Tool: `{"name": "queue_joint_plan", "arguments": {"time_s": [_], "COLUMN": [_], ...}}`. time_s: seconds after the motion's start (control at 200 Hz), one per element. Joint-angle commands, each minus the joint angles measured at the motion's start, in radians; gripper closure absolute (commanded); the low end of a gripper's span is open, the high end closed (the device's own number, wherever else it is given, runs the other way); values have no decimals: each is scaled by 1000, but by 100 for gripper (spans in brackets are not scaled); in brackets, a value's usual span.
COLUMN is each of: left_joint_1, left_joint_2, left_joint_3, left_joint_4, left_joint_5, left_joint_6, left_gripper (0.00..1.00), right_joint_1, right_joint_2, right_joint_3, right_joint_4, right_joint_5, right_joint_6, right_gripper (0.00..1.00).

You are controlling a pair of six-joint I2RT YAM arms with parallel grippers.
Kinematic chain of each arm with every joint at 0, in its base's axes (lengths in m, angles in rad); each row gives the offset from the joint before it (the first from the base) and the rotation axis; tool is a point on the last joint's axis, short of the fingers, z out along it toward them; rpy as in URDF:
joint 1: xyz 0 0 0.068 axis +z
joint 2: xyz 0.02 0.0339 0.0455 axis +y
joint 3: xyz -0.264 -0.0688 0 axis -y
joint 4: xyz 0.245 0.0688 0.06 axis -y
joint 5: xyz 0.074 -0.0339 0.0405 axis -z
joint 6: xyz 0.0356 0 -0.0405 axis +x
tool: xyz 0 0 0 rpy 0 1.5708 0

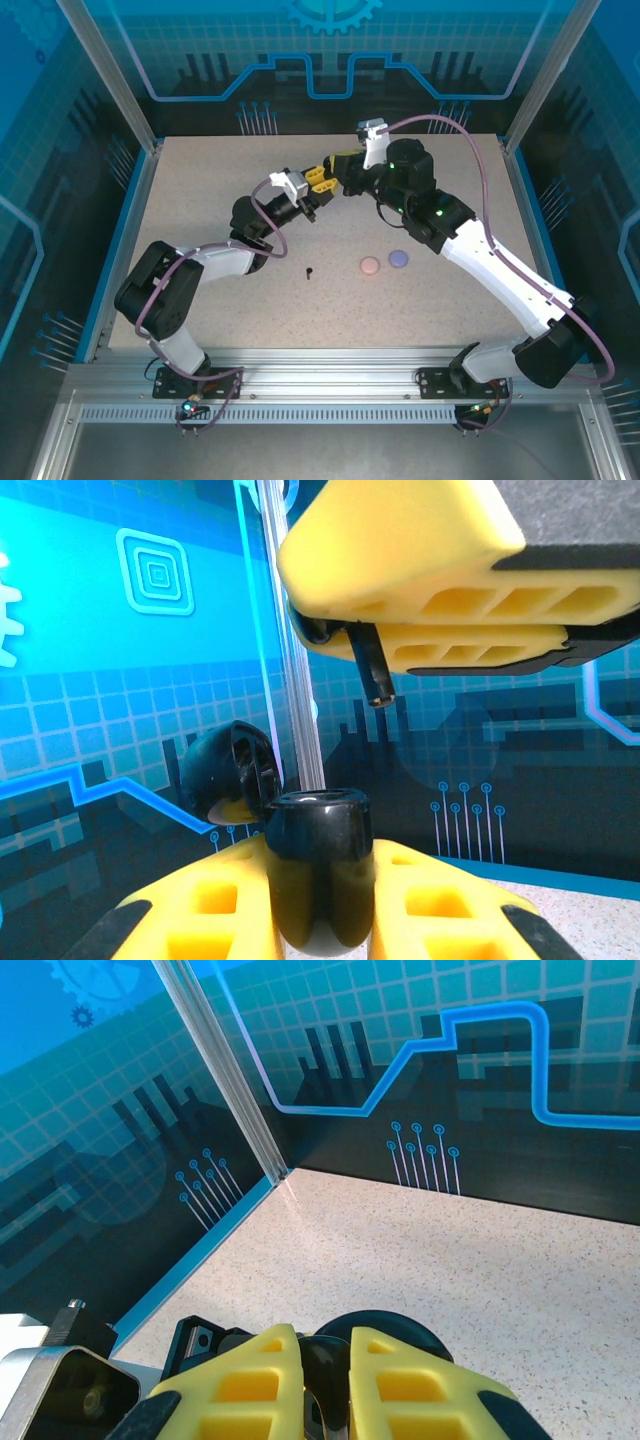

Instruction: Insert wireless bluetooth earbuds into charging case

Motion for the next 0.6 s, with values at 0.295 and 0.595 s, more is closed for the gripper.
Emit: {"name": "queue_joint_plan", "arguments": {"time_s": [0.295,0.595], "left_joint_1": [-6,-6], "left_joint_2": [-17,-33], "left_joint_3": [22,22], "left_joint_4": [41,41], "left_joint_5": [-2,-2], "left_joint_6": [15,15], "left_gripper": [100,100], "right_joint_1": [-12,-20], "right_joint_2": [30,34], "right_joint_3": [-19,-44], "right_joint_4": [69,76], "right_joint_5": [-3,-4], "right_joint_6": [23,35], "right_gripper": [89,90]}}
